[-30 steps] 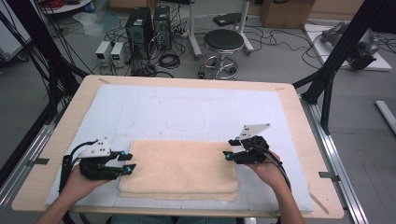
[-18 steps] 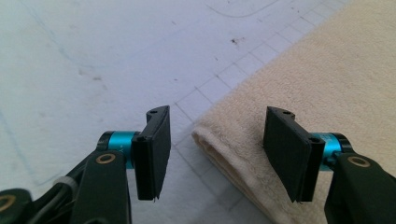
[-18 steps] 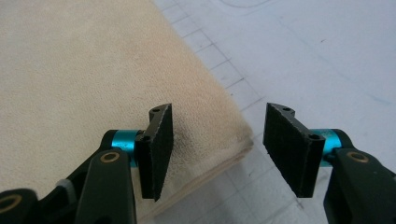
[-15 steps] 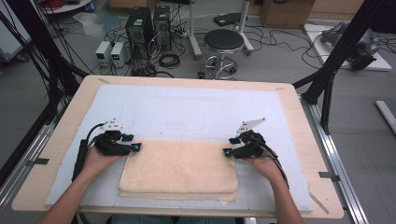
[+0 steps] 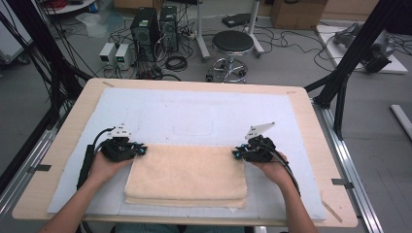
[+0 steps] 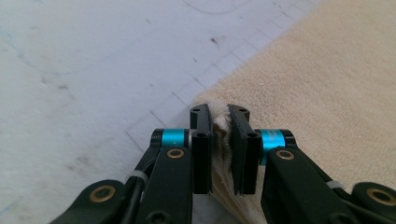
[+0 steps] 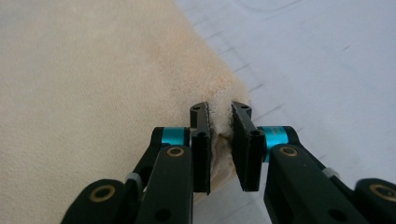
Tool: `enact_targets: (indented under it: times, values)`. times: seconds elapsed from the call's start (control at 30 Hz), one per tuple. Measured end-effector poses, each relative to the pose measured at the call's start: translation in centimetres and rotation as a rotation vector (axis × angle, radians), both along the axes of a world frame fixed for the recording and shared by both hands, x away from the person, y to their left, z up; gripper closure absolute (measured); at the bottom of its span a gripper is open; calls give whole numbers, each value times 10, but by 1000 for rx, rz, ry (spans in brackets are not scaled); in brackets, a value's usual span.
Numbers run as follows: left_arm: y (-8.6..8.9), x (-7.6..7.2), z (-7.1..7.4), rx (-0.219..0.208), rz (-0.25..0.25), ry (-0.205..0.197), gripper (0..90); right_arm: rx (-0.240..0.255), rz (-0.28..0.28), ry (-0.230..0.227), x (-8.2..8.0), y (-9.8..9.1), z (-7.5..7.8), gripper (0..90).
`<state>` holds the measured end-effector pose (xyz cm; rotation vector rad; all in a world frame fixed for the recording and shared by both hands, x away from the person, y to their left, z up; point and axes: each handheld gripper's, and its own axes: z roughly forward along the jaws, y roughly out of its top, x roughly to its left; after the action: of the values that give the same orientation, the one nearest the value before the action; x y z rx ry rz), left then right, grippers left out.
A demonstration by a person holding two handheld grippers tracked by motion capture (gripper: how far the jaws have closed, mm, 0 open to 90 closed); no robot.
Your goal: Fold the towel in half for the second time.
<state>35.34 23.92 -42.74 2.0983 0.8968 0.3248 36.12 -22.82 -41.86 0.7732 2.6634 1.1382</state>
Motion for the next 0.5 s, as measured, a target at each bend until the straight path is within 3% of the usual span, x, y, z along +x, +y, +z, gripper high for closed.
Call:
enact_targets:
  times: [0.13,0.23,0.33,0.43,0.5]
  values:
    - [-4,20,12,-19,69,-43,810,-7,-38,-49,14,1,16,805]
    - [-10,41,22,-39,130,-68,809,-10,-82,-91,35,-1,25,805]
    - [-16,62,28,-34,173,-96,809,4,-127,-93,56,-4,27,805]
    - [-22,82,33,-10,203,-95,809,12,-171,-94,76,-4,27,806]
    - [-24,94,30,5,204,-74,802,10,-192,-99,86,-2,26,775]
